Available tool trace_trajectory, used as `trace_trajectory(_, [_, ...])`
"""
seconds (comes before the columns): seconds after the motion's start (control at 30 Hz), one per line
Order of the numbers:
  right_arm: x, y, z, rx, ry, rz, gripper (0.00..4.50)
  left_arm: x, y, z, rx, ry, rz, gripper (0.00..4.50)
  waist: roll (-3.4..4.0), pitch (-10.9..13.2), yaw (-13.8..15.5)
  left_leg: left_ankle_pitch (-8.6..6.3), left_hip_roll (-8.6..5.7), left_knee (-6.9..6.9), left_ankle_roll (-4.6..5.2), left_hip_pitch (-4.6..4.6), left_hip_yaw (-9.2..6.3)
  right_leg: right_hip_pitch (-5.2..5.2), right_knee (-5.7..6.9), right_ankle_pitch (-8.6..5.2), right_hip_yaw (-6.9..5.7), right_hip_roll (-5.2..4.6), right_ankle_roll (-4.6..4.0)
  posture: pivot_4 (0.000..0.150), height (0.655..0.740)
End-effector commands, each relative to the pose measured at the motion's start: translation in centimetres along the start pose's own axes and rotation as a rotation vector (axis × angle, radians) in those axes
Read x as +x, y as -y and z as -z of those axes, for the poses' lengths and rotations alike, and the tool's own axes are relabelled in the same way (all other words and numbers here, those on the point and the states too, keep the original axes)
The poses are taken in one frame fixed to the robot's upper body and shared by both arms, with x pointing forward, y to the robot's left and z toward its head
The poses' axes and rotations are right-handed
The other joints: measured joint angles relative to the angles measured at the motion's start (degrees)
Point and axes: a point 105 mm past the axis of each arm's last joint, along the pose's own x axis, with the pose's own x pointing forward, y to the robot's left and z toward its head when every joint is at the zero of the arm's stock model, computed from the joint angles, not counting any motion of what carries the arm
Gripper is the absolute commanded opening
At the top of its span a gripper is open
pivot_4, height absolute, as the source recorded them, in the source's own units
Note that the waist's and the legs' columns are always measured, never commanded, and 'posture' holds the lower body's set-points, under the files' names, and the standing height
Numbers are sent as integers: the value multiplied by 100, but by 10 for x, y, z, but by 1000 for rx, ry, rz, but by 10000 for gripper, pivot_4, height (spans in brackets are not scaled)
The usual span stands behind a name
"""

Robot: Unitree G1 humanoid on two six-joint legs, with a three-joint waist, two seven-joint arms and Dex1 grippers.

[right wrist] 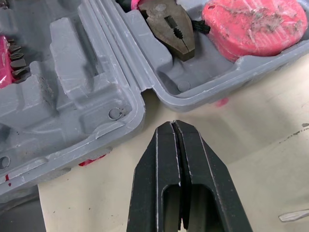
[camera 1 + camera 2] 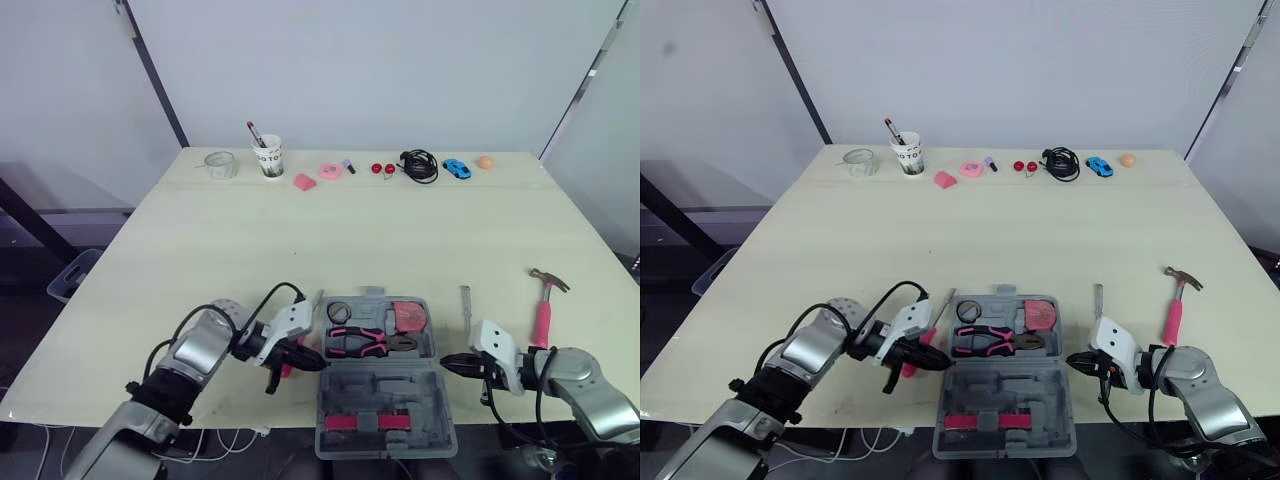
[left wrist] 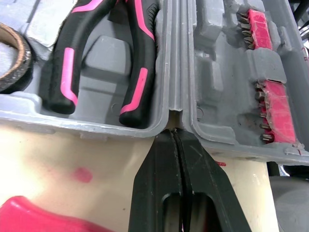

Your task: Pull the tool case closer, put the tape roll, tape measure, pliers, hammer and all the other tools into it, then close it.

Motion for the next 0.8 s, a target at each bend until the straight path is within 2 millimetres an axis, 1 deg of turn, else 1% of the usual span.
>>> trace_trajectory(0.03, [5,2,-9,-34,19,-7,0,2,0,-7,27,12,1,560,0,0,0,0,0,1,0,0,0,0,0,0,0,0,0,1500,7400])
trace_trajectory(0.13, [9,2,-11,-41,21,-16,0,2,-1,-4,33,-7,-6,560,0,0,2,0,0,1,0,0,-1,0,1,0,0,0,0,1500,7400])
trace_trajectory(0.27, [13,1,-12,-49,28,-34,0,5,-1,-7,26,6,-10,560,-1,0,2,0,0,2,0,0,0,0,1,0,0,0,0,1500,7400])
trace_trajectory(0.37, [14,-1,-12,-52,27,-49,0,6,-2,-10,19,28,-17,560,-1,0,4,0,-1,4,0,0,0,0,2,0,0,-1,0,1500,7400])
trace_trajectory(0.57, [13,-1,-10,-55,20,-46,0,7,1,-10,13,34,-11,560,-1,-1,3,0,-1,5,0,-1,-1,1,3,0,0,0,0,1500,7400])
trace_trajectory(0.67, [13,1,-10,-54,21,-37,0,6,-2,-12,1,44,-24,560,-1,0,3,0,-1,5,0,-1,-1,1,3,0,0,0,0,1500,7400])
trace_trajectory(0.8, [16,3,-13,-54,36,-25,0,2,-11,-15,-8,52,-64,560,-1,0,1,0,-1,5,0,-1,-1,1,4,0,0,0,1,1500,7400])
